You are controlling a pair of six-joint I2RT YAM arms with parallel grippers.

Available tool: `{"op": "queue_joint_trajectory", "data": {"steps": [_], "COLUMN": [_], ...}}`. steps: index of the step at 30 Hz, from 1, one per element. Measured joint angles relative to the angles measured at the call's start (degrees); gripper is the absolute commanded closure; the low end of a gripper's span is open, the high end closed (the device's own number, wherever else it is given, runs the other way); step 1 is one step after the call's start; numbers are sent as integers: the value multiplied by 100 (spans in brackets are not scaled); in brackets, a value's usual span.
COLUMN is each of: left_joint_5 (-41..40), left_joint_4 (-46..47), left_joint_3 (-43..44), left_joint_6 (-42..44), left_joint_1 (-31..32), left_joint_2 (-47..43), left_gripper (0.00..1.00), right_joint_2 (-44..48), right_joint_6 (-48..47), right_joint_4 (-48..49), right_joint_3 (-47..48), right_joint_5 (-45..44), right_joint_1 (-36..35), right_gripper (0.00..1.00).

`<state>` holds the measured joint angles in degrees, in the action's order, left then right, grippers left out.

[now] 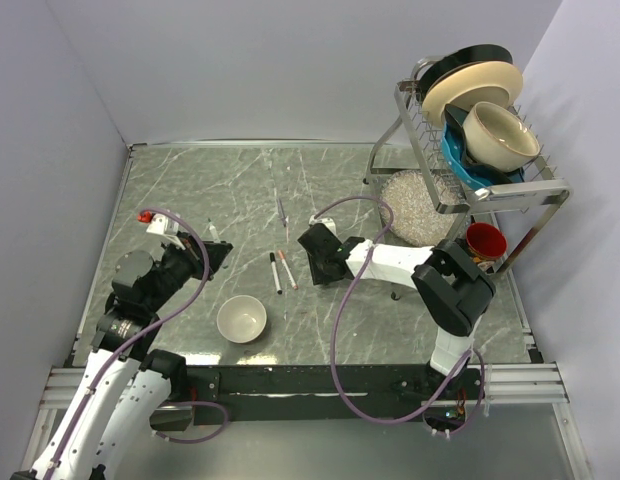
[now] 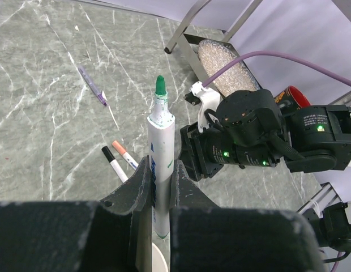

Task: Insert the pens into the pen caps

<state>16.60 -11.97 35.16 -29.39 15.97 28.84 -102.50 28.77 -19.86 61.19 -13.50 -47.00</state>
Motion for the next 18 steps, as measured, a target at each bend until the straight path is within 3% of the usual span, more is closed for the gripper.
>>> {"op": "queue_joint_trajectory", "data": {"steps": [11, 14, 15, 18], "left_joint_5": [-46, -44, -42, 74], "left_joint_4": [-4, -4, -4, 0], "left_joint_3": [0, 0, 0, -2], "left_joint_6": [0, 0, 0, -2], "left_joint_1": [0, -2, -2, 0], "left_joint_2": [-24, -24, -22, 15], "left_gripper": [99, 99, 99, 99], "right_joint_2": [-232, -291, -299, -302], "right_joint_6": [-170, -181, -184, -190], "right_joint_4": [-389, -490, -507, -546], "right_joint_3": [345, 442, 450, 466], "right_joint_5": [96, 70, 59, 22], "right_joint_1": [0, -2, -11, -24], "right_gripper": [75, 86, 100, 100]}}
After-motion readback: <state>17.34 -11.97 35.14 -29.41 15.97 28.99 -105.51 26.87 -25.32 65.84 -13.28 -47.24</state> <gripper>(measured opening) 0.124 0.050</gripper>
